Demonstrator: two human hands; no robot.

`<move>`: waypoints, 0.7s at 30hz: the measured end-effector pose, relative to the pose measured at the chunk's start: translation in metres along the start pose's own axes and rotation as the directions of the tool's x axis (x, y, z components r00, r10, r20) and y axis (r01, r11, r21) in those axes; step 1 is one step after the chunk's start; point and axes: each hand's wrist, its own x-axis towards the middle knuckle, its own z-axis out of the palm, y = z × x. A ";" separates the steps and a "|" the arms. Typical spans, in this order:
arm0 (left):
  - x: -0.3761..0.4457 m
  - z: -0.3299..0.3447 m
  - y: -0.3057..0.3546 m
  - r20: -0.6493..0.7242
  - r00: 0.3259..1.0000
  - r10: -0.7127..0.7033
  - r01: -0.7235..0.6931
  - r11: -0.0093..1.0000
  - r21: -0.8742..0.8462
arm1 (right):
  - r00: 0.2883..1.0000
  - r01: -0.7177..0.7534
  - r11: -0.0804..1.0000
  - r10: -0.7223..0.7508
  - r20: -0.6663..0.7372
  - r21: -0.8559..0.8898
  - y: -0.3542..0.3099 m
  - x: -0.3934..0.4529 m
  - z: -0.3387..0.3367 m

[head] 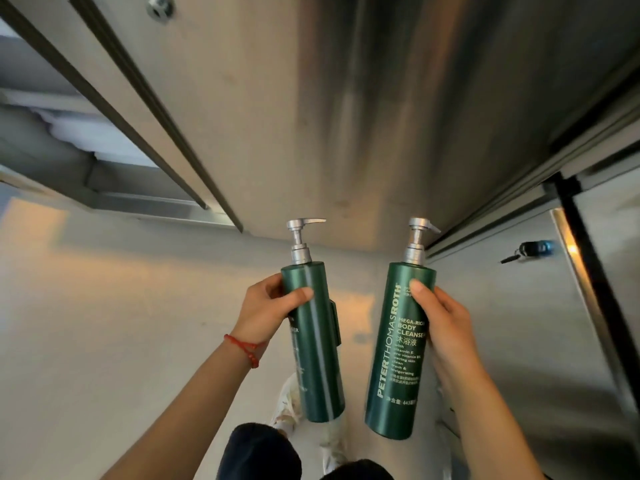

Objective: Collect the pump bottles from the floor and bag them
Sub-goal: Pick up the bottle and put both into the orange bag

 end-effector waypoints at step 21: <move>-0.222 -0.140 0.091 -0.555 0.812 0.178 -0.304 0.942 -0.142 | 0.871 0.229 0.966 -0.148 0.468 -0.119 -0.117 -0.146 0.159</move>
